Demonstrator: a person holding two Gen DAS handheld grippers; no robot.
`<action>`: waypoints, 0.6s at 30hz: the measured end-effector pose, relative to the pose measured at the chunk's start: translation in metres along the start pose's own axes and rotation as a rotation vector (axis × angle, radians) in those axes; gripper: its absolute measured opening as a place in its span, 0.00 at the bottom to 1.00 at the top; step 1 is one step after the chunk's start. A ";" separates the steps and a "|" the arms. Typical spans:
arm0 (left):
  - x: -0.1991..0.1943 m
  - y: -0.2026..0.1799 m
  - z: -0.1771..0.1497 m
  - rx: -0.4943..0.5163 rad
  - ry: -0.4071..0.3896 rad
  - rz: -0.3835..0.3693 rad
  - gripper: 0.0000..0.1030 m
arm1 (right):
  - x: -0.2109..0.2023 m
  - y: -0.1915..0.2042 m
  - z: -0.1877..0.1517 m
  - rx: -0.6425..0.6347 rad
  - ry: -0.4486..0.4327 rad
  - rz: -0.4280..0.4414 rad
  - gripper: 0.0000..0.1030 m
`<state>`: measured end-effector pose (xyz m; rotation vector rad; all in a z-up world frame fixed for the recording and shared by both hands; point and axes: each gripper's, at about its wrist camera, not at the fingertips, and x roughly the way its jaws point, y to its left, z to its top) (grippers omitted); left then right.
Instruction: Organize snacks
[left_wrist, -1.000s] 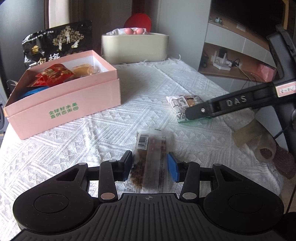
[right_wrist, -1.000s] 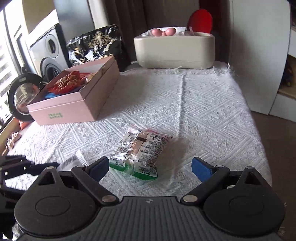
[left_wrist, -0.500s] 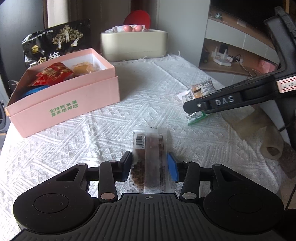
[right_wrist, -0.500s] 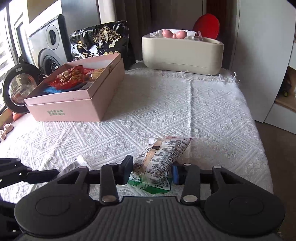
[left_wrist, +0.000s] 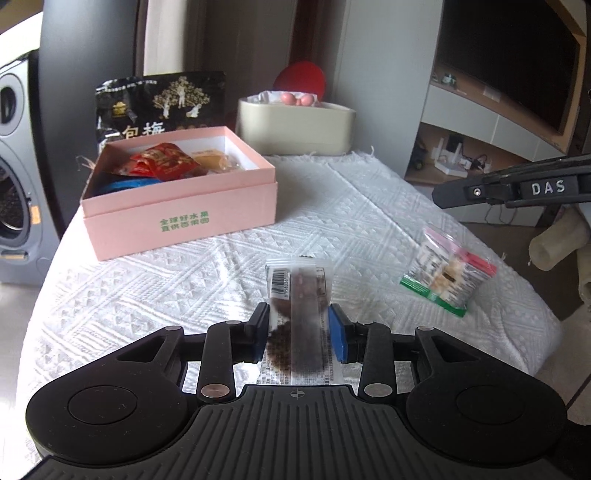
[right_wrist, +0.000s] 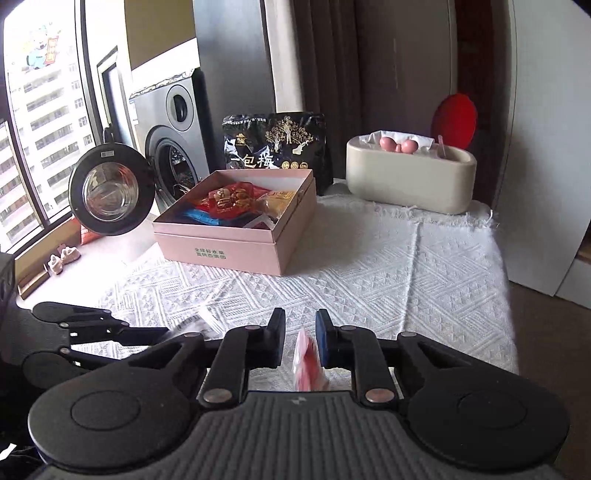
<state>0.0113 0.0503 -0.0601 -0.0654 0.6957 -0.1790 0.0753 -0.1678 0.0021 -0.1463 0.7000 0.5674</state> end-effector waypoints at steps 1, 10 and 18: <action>-0.003 0.001 0.000 -0.002 -0.004 0.008 0.38 | 0.002 0.000 -0.002 -0.007 0.002 -0.025 0.17; 0.008 0.012 -0.001 -0.067 0.057 0.029 0.38 | 0.022 -0.006 -0.046 0.010 0.156 0.020 0.66; 0.021 0.016 -0.003 -0.112 0.120 0.043 0.38 | 0.035 0.027 -0.068 -0.094 0.237 0.133 0.66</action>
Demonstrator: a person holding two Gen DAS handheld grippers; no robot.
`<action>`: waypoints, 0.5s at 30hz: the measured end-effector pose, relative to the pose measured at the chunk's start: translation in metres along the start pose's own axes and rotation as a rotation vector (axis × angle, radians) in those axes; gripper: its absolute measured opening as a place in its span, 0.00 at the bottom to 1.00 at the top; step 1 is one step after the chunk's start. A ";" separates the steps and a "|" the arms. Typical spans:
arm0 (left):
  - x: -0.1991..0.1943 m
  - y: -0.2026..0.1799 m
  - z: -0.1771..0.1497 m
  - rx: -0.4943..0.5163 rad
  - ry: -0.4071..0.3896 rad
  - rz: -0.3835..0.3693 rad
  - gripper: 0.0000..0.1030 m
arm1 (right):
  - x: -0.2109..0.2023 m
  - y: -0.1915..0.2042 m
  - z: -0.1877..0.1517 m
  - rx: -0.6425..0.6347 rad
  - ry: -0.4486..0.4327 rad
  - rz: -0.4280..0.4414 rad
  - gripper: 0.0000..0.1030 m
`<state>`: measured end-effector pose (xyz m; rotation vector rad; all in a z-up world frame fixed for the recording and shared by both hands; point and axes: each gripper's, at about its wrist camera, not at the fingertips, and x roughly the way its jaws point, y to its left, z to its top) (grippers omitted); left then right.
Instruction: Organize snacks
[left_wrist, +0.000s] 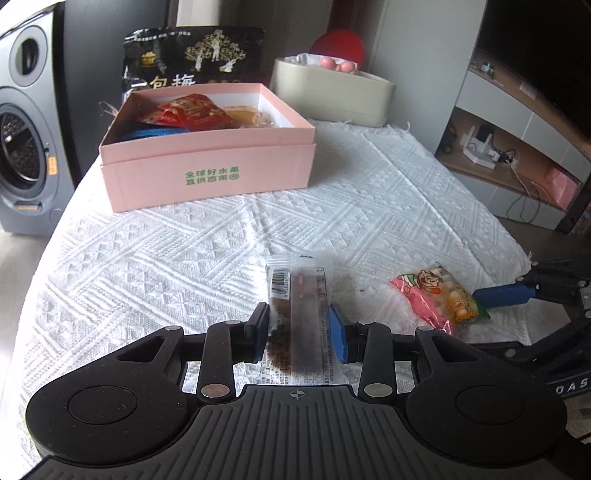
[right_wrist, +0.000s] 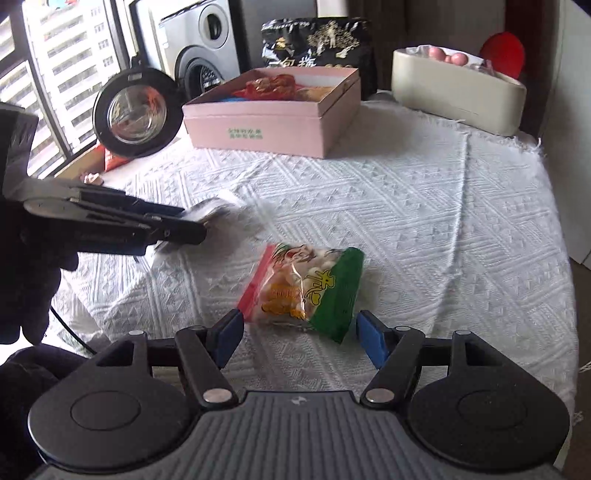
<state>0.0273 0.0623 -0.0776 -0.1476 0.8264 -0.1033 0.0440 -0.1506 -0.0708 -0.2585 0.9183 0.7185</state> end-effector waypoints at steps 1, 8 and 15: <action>0.000 0.001 0.000 -0.010 -0.002 0.001 0.38 | 0.002 0.005 0.001 -0.019 -0.013 -0.008 0.66; -0.001 0.009 0.003 -0.049 0.023 0.020 0.38 | 0.006 0.000 0.012 -0.187 -0.066 -0.261 0.65; 0.002 0.003 0.005 -0.043 0.016 0.045 0.38 | -0.014 -0.052 0.014 -0.010 -0.088 -0.366 0.69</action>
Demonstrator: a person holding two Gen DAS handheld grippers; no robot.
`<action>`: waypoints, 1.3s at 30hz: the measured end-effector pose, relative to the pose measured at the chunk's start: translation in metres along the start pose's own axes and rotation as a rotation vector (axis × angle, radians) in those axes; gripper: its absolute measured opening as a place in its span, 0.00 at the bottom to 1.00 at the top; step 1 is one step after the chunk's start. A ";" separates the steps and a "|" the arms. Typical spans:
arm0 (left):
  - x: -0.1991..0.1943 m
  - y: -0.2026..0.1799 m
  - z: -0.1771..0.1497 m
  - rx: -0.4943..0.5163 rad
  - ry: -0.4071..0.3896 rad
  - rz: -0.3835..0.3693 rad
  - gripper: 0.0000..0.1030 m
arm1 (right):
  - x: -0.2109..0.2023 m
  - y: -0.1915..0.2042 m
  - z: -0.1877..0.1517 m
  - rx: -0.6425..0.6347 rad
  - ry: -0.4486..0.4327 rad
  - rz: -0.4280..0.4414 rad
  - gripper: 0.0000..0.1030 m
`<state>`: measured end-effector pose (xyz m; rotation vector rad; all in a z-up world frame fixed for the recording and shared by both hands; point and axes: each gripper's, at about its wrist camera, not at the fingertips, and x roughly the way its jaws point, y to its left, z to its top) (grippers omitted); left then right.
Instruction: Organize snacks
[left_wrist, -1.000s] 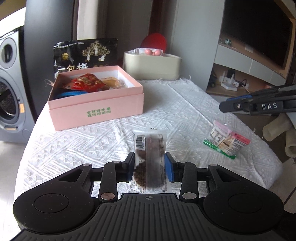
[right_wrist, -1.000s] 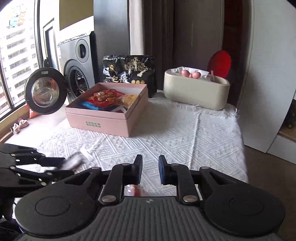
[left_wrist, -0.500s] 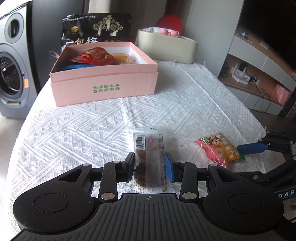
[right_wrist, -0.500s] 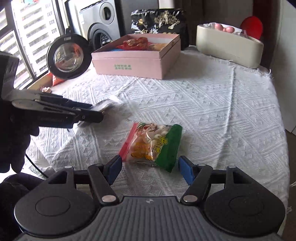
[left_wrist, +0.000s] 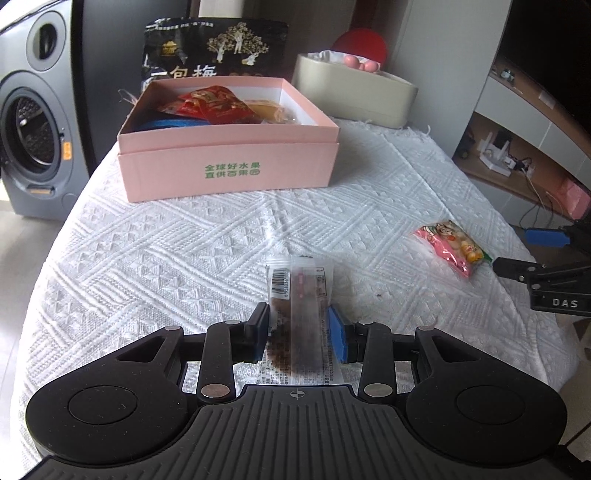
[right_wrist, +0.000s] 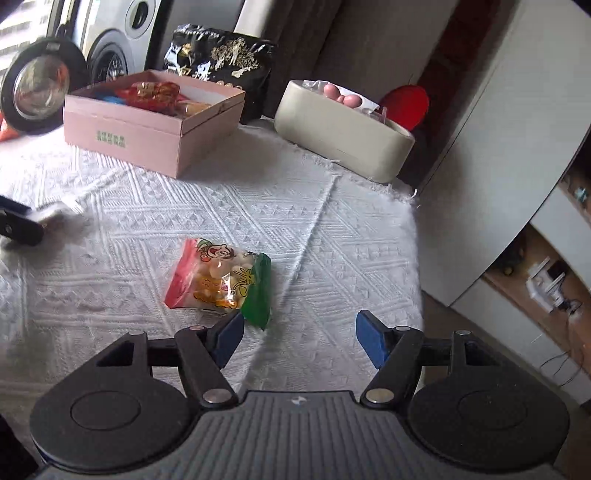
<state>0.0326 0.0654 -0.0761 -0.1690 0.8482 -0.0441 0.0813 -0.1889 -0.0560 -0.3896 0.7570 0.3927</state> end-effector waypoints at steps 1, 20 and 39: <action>0.001 -0.001 0.001 0.007 -0.004 0.003 0.38 | -0.001 -0.003 0.000 0.037 0.003 0.050 0.71; 0.008 -0.014 -0.004 0.063 -0.043 0.033 0.41 | 0.008 -0.014 -0.012 0.140 0.048 -0.096 0.73; 0.010 -0.019 -0.006 0.118 -0.034 0.051 0.44 | 0.039 0.012 0.031 0.340 0.019 0.105 0.54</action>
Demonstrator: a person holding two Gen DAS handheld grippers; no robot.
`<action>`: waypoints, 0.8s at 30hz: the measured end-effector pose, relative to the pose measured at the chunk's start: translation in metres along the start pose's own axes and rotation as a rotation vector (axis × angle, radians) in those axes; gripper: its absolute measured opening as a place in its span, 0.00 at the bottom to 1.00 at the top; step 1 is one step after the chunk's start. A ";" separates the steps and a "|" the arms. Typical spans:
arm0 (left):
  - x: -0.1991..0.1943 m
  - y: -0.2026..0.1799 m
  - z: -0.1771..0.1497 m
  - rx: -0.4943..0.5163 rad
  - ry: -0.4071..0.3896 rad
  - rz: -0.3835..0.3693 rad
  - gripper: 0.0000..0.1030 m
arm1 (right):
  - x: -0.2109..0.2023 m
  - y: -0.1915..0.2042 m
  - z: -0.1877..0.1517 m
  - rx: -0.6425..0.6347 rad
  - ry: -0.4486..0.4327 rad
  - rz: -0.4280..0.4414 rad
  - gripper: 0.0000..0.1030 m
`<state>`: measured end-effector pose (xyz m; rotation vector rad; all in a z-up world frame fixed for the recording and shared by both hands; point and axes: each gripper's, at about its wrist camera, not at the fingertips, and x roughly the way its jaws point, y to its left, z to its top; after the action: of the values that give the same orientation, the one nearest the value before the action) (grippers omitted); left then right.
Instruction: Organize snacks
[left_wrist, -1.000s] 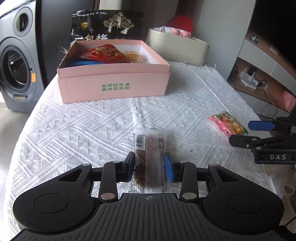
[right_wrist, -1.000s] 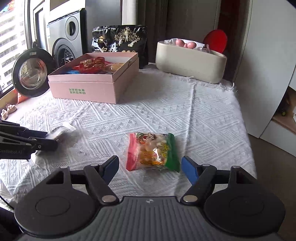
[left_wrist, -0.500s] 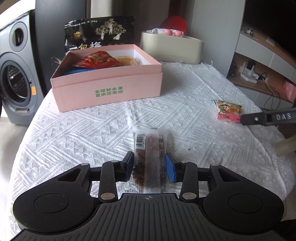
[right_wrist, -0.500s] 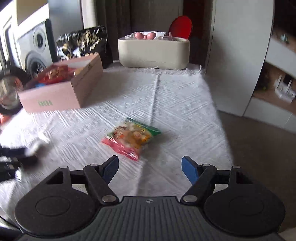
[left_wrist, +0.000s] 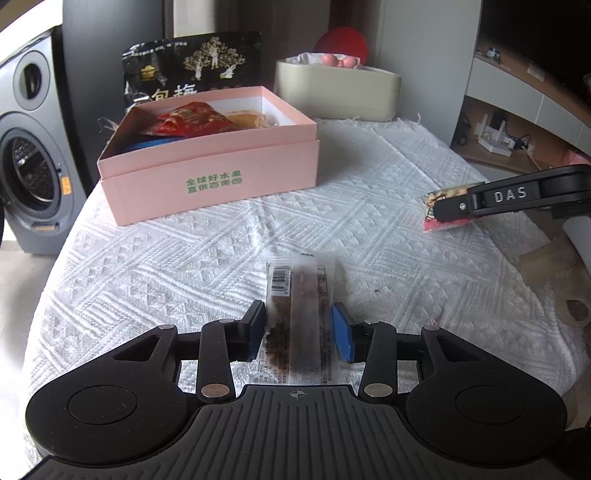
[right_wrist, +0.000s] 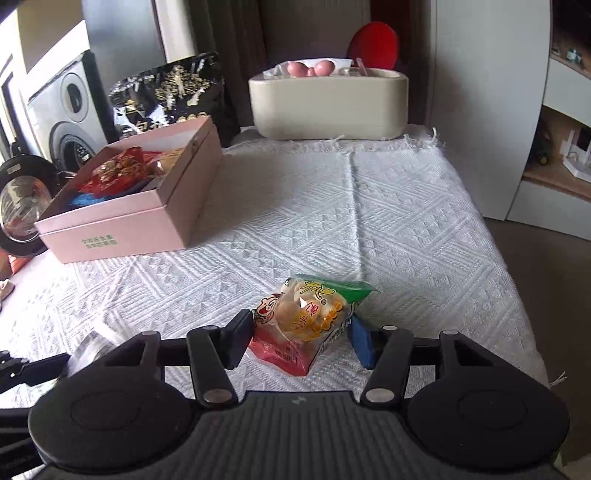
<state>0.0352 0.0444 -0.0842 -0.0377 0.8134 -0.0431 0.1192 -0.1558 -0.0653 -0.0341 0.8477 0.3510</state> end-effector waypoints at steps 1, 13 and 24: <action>0.000 -0.001 0.000 0.006 0.000 0.005 0.44 | -0.006 0.002 0.000 -0.013 -0.009 0.013 0.47; -0.003 0.005 -0.008 0.017 -0.038 -0.029 0.44 | -0.045 0.026 -0.003 -0.150 -0.060 0.159 0.19; -0.005 0.004 -0.012 0.025 -0.069 -0.030 0.43 | -0.020 0.022 -0.011 -0.180 -0.027 0.109 0.32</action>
<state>0.0230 0.0485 -0.0890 -0.0274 0.7433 -0.0799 0.0921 -0.1429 -0.0558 -0.1507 0.7910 0.5289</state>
